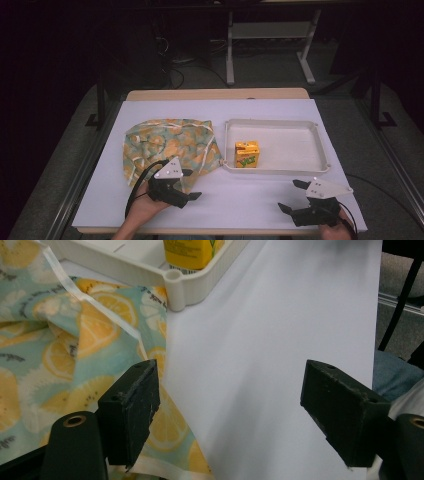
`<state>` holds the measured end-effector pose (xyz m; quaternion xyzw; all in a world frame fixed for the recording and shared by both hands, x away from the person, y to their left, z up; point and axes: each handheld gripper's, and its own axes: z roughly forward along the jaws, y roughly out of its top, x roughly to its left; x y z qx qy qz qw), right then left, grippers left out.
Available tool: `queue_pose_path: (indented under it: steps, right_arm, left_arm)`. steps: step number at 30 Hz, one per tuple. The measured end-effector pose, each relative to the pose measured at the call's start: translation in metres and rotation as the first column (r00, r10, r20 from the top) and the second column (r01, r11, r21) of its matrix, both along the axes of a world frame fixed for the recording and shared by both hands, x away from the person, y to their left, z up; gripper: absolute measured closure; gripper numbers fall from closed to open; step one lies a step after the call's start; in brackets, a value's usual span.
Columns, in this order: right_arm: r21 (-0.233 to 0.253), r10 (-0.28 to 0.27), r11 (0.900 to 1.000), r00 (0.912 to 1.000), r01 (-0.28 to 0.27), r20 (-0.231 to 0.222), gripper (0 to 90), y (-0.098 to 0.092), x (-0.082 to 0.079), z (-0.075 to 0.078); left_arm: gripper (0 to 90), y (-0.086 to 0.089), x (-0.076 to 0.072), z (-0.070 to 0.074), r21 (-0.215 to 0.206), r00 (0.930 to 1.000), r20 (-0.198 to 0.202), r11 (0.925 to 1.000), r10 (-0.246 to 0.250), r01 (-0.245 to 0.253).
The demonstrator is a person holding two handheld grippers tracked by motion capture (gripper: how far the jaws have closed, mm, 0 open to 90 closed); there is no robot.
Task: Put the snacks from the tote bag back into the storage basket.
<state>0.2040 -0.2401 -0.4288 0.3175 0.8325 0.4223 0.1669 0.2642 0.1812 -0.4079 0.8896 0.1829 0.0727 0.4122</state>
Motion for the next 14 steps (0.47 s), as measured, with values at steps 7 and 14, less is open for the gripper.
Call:
queue_pose_path:
  steps: [7, 14]
  right_arm:
    - [-0.004, 0.020, 1.000, 0.9998, -0.020, 0.000, 13.4, -0.0008, 0.0001, 0.0006]
    - [-0.023, 0.059, 0.998, 0.9982, -0.059, -0.010, 13.5, 0.0028, 0.0032, -0.0009]
  left_arm:
    - [23.4, 0.0039, -0.0004, -0.0057, -0.011, 1.0000, 0.002, 0.9999, 0.002, -0.002]
    - [23.2, 0.0051, -0.0027, -0.0058, -0.047, 0.9988, 0.047, 0.9989, 0.010, -0.008]
